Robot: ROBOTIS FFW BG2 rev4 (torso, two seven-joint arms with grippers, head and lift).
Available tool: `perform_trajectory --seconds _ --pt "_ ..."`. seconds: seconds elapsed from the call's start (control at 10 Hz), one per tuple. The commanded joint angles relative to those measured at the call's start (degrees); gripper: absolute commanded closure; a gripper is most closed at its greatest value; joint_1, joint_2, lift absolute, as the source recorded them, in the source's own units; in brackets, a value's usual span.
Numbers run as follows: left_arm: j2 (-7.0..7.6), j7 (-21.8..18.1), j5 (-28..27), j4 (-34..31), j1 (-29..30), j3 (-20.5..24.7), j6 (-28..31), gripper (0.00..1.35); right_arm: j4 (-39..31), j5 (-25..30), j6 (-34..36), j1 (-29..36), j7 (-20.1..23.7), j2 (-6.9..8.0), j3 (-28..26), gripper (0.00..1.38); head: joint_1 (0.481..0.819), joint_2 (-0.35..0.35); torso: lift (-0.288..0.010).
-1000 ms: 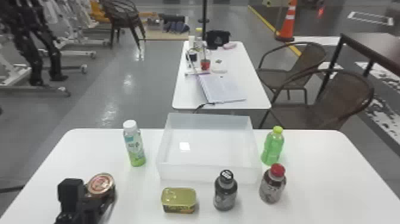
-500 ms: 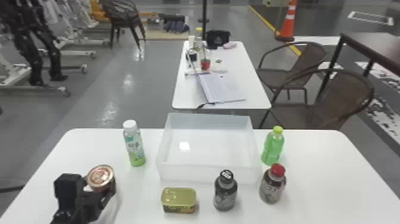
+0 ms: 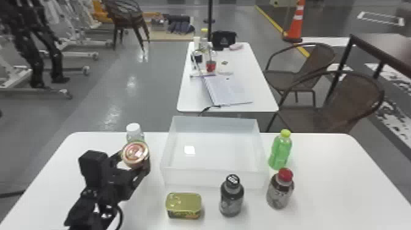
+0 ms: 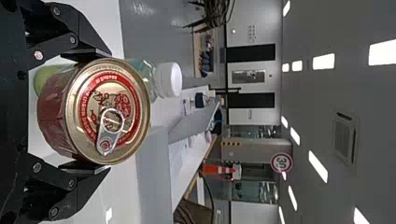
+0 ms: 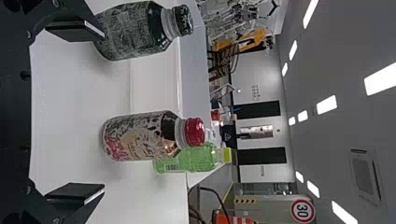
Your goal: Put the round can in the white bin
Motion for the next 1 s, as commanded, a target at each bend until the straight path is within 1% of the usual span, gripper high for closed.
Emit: perform_trajectory --seconds 0.0,0.1,0.2,0.4,0.6,0.7,0.9 --pt "1.54 -0.9 2.3 -0.08 -2.93 -2.87 1.75 0.78 0.05 0.0 0.0 0.01 0.0 0.0 0.0 0.15 0.549 0.0 -0.1" --pt "2.06 -2.13 3.09 0.27 -4.6 -4.02 4.04 0.78 0.14 0.0 0.0 0.01 0.0 0.0 0.0 0.15 0.549 0.0 -0.1" --pt "2.15 -5.56 3.26 2.82 -7.24 -5.07 5.09 0.78 0.23 0.09 0.0 -0.08 0.0 0.09 0.0 0.15 0.549 0.0 -0.1" --pt "2.15 -12.5 3.09 10.03 -12.69 -6.83 5.71 0.78 0.32 0.0 0.0 -0.26 0.0 0.17 0.09 0.15 0.549 0.0 -0.1" --pt "2.06 -17.77 2.39 18.47 -17.87 -8.59 5.53 0.78 0.49 0.09 0.0 -0.35 0.0 0.17 0.09 0.15 0.549 0.0 -0.1" --pt "1.97 -18.74 0.98 21.28 -19.63 -9.47 5.62 0.78 0.58 0.09 0.0 -0.35 0.0 0.17 0.09 0.15 0.549 0.0 -0.1" --pt "1.36 -20.58 -2.36 26.64 -23.14 -10.78 4.83 0.78 0.76 0.09 0.0 -0.43 0.0 0.17 0.09 0.15 0.549 0.0 -0.1"
